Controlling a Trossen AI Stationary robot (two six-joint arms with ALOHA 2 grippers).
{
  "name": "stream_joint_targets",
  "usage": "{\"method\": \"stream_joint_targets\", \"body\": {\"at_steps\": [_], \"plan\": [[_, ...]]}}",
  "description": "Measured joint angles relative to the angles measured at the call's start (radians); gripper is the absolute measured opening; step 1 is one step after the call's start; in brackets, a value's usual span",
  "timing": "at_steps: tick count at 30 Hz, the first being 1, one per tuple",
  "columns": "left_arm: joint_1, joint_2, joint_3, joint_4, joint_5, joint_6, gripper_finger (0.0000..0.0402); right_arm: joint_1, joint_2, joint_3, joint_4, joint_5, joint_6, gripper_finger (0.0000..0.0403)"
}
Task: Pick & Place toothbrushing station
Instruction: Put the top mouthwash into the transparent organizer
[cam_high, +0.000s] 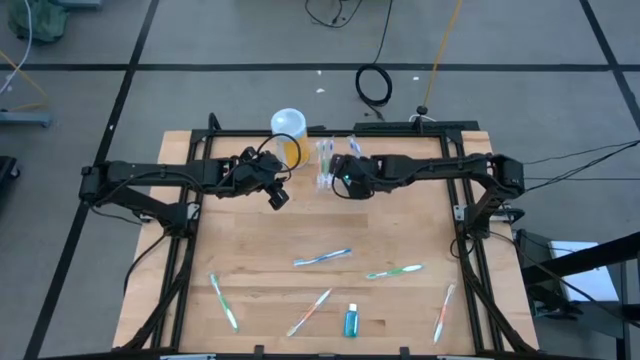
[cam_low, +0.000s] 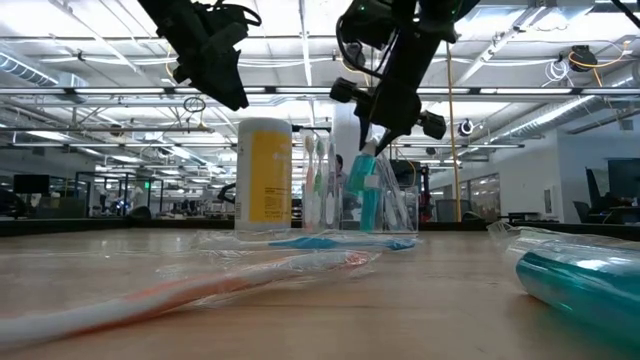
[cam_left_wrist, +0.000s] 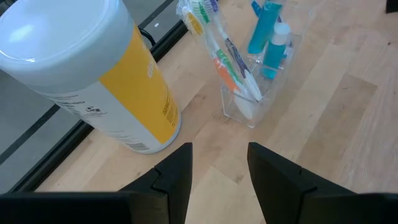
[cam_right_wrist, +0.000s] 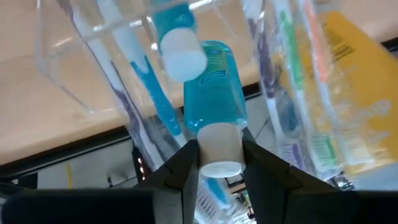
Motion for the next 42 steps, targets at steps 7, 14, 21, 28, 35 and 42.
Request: {"method": "stream_joint_targets", "body": {"at_steps": [7,14,21,28,35,42], "plan": [[0.000,0.000,0.000,0.000,0.000,0.000,0.0161,-0.019,0.000,0.000,0.000,-0.101,-0.035,0.0102],[0.000,0.000,0.000,0.000,0.000,0.000,0.0161,-0.025,0.000,0.000,0.001,-0.098,-0.022,0.0102],[0.000,0.000,0.000,0.000,-0.001,0.000,0.0161,-0.041,0.000,-0.074,0.129,-0.099,0.058,0.0102],[0.000,0.000,0.000,0.000,-0.001,0.000,0.0161,-0.053,0.001,-0.237,0.375,-0.095,-0.021,0.0103],[0.000,0.000,0.000,0.002,-0.001,0.000,0.0161,-0.052,0.001,-0.282,0.465,-0.085,0.063,0.0132],[0.000,0.000,0.000,0.007,-0.001,0.000,0.0161,-0.049,0.001,-0.284,0.519,-0.059,0.161,0.0173]]}}
